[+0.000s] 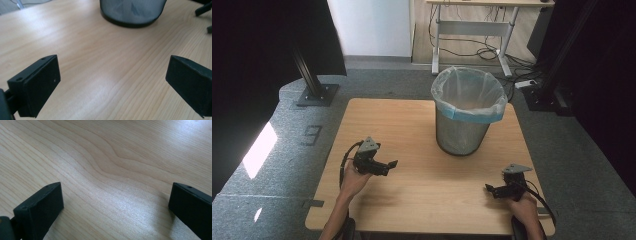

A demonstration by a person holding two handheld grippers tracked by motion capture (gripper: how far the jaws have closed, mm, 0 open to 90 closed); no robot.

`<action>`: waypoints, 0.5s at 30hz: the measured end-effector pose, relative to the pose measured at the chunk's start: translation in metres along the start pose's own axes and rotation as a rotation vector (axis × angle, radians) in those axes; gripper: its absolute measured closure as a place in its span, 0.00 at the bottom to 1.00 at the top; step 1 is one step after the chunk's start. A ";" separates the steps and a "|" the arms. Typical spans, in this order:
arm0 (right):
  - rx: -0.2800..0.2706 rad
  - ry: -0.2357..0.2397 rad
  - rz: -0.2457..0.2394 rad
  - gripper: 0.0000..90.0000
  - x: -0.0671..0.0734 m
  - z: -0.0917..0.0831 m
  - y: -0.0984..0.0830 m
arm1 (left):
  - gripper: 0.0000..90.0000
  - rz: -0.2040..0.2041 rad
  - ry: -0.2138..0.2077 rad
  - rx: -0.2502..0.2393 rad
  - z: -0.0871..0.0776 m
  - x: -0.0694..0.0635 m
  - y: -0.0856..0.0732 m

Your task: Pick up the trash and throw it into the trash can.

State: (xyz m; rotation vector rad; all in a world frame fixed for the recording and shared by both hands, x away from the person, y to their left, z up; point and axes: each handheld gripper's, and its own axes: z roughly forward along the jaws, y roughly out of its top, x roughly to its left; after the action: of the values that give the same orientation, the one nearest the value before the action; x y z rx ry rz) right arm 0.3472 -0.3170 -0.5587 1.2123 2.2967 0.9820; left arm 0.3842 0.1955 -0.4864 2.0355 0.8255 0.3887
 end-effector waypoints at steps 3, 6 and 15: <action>0.000 -0.001 0.000 0.00 0.000 0.000 0.000 | 0.00 -0.001 0.009 0.025 0.007 -0.003 -0.010; 0.000 -0.001 0.001 0.00 0.000 0.000 0.000 | 0.00 -0.007 0.008 0.055 0.016 -0.007 -0.023; 0.000 -0.001 0.001 0.00 0.000 0.000 0.000 | 0.00 0.024 0.001 0.148 0.029 -0.017 -0.037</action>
State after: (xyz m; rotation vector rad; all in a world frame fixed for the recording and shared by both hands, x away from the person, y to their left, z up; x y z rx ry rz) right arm 0.3470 -0.3169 -0.5587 1.2144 2.2950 0.9817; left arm 0.3725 0.1806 -0.5324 2.1840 0.8527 0.3510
